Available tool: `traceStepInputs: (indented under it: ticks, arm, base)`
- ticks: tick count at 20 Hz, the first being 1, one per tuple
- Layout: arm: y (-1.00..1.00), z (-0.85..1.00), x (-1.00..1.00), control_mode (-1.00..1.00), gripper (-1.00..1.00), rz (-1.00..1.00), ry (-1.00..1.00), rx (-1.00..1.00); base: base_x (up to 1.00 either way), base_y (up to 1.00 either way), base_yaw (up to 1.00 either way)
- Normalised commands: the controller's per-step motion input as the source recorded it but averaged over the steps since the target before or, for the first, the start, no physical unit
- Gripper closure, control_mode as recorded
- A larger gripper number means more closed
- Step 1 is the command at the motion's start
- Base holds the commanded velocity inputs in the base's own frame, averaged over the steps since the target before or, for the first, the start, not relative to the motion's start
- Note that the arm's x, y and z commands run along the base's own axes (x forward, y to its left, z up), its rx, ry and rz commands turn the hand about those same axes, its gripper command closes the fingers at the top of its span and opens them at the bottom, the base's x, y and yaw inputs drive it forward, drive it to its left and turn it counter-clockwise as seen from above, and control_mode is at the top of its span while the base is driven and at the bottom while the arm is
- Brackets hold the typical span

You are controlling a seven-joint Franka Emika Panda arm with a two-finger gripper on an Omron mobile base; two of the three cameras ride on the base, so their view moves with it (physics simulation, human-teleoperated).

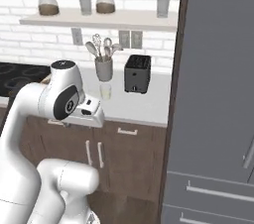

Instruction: Grab a lemon wedge from the fridge and one ice cube from the ice bowl, and put them in the glass of lemonade.

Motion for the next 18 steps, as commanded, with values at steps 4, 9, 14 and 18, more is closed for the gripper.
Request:
traceStepInputs:
  ticks: [4,9,14,18]
  arm:
    - [0.00,0.00,0.00,1.00,-1.00,0.00,0.00,0.00]
    - [0.00,0.00,0.00,1.00,-1.00,0.00,0.00,0.00]
    - [0.00,0.00,0.00,1.00,-1.00,0.00,0.00,0.00]
    - [0.00,0.00,0.00,1.00,-1.00,0.00,0.00,0.00]
  base:
    - [0.63,1.00,0.00]
    - [0.63,0.72,-0.01]
    - [0.67,0.08,-0.02]
    - [0.63,0.00,0.00]
